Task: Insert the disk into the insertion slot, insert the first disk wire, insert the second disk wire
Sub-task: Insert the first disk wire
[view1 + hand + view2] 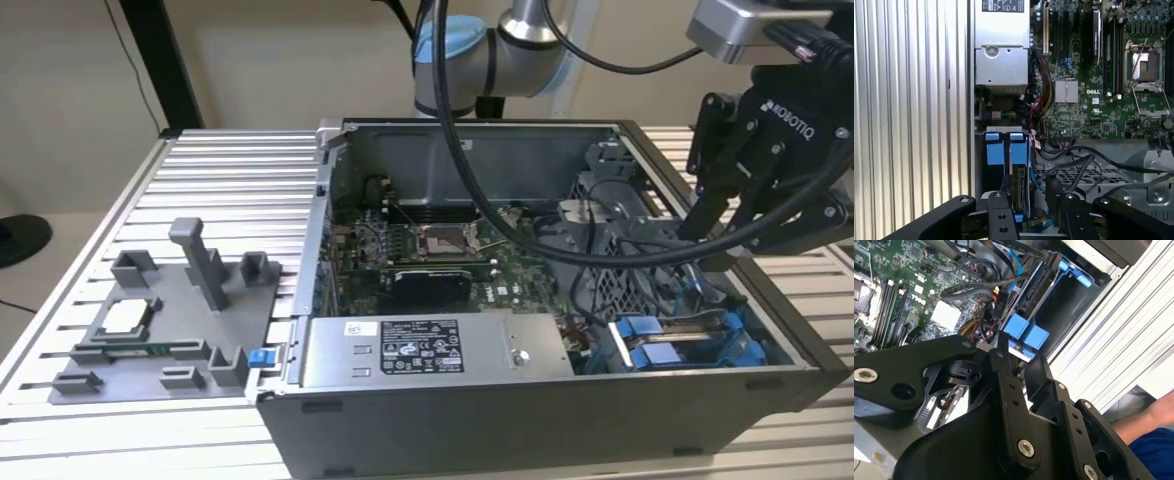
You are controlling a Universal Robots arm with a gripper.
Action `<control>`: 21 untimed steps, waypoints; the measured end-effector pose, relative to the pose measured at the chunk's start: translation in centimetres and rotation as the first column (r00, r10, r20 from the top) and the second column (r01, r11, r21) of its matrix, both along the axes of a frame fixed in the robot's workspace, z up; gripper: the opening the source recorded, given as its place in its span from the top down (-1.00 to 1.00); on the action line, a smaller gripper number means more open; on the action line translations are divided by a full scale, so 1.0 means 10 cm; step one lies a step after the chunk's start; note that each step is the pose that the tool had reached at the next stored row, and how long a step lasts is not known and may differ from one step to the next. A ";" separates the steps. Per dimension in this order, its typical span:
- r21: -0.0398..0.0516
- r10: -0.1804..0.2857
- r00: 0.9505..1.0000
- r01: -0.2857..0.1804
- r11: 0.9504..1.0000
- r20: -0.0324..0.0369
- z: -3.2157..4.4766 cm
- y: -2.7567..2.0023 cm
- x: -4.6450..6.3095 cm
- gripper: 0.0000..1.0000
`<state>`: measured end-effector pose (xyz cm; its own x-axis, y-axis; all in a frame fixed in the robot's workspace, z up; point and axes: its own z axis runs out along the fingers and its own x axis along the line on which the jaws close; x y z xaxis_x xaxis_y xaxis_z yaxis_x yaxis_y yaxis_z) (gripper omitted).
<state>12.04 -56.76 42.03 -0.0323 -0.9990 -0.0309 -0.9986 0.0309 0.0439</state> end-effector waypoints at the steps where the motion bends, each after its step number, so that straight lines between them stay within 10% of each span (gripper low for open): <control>1: 0.000 0.000 1.000 0.000 1.000 0.001 0.000 0.001 0.00 -1.00; 13: -0.001 0.019 0.999 -0.019 1.000 0.037 -0.040 0.051 0.01 -1.00; 21: -0.001 0.055 0.998 -0.055 0.998 0.044 -0.124 0.066 0.01 -1.00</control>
